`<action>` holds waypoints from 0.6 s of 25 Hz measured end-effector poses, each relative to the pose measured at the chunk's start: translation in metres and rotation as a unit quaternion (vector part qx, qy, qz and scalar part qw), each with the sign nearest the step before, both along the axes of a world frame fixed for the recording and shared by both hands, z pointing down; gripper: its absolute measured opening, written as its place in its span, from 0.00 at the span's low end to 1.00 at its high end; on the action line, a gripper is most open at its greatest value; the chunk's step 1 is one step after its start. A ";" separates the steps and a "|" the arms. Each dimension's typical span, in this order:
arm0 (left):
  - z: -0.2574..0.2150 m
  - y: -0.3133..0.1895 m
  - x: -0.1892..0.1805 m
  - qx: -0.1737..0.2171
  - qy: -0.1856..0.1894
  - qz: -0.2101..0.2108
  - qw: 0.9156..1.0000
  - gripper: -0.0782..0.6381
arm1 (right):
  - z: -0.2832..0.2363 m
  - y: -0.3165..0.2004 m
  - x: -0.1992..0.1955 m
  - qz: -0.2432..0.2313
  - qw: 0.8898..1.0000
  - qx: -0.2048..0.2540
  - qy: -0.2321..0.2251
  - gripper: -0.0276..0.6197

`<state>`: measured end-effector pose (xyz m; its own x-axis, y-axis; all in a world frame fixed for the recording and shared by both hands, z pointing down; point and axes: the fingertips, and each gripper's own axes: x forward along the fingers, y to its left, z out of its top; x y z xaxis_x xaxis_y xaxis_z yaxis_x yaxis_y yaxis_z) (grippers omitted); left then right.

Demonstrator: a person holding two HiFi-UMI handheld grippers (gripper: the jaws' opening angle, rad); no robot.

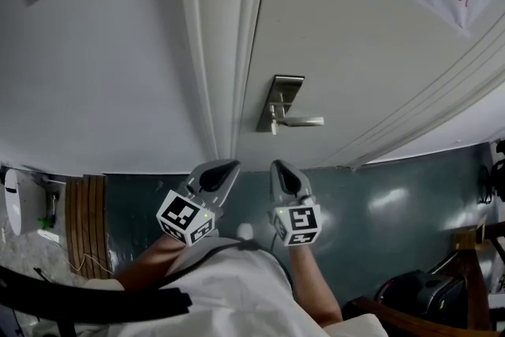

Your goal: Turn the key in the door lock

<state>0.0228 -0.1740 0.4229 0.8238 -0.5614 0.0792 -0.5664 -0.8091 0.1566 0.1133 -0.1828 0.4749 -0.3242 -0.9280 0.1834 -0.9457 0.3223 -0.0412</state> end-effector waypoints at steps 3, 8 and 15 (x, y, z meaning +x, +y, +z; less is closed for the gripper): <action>-0.003 0.001 -0.001 0.001 0.002 0.000 1.000 0.11 | -0.022 0.013 -0.005 0.009 0.999 0.015 -0.031 0.06; -0.013 0.001 -0.008 0.010 0.009 0.000 1.000 0.11 | -0.050 0.028 -0.011 0.006 0.997 0.039 -0.060 0.06; -0.017 0.000 -0.013 0.011 0.013 -0.005 1.000 0.11 | -0.051 0.034 -0.007 0.014 0.997 0.035 -0.068 0.05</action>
<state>0.0096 -0.1744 0.4061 0.8199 -0.5707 0.0453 -0.5702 -0.8072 0.1526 0.1061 -0.1485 0.4241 -0.3158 -0.9459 0.0743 -0.9416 0.3028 -0.1472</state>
